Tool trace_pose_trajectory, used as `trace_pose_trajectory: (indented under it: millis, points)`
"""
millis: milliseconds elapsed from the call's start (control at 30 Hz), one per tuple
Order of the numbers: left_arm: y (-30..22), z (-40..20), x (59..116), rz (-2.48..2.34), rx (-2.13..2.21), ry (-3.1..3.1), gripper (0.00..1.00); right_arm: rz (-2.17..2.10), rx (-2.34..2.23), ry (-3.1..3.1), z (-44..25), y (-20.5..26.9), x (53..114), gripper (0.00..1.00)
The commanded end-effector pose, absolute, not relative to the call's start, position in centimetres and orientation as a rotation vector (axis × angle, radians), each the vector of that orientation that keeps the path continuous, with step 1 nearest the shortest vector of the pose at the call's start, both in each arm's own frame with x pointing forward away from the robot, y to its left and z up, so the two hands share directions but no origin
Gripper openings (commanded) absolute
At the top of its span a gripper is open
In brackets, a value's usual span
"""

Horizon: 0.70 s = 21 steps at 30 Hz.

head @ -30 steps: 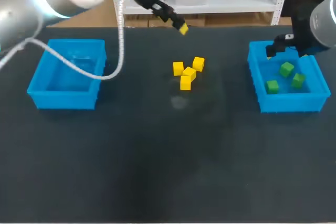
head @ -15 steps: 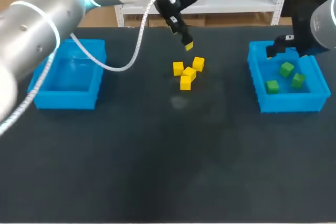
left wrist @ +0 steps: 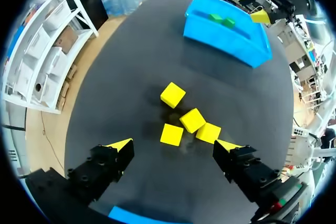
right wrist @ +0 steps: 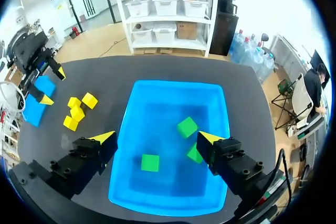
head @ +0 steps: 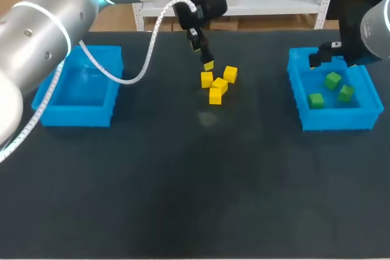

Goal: Put the green cubes in the right bin and the yellow cubes in the left bin.

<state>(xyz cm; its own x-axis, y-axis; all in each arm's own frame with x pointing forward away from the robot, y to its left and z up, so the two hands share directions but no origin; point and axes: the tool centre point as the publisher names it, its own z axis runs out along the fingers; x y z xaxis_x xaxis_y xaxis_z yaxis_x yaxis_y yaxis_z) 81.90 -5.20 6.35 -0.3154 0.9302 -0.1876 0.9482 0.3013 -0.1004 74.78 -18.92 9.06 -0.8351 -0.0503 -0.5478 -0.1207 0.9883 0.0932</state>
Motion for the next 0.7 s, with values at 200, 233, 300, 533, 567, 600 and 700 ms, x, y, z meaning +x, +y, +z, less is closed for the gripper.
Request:
trace_pose_trajectory:
  millis: [200,233,300,533,567,600,700]
  points:
    - [-6.3,3.1,82.4,-0.019,1.983,2.531,1.0,0.161,-0.116,2.553,9.0,-18.9,74.7,1.0]
    - [-6.3,2.7,82.4,-0.002,1.992,2.533,1.0,0.161,-0.116,2.553,9.0,-18.9,74.7,1.0]
    - [-6.0,2.2,82.4,0.023,2.004,2.534,1.0,0.161,-0.116,2.553,9.0,-18.9,74.7,1.0]
    - [-5.5,1.6,82.5,0.035,1.987,2.553,1.0,0.161,-0.116,2.553,9.0,-18.9,74.7,1.0]
    - [-5.4,1.5,82.5,0.036,1.984,2.555,1.0,0.161,-0.116,2.553,9.0,-18.9,74.7,1.0]
    - [-5.4,1.5,82.5,0.036,1.981,2.557,1.0,0.161,-0.116,2.553,9.0,-18.9,74.7,1.0]
    - [-5.2,1.3,82.6,0.046,1.968,2.567,1.0,0.161,-0.116,2.553,9.0,-18.9,74.7,1.0]
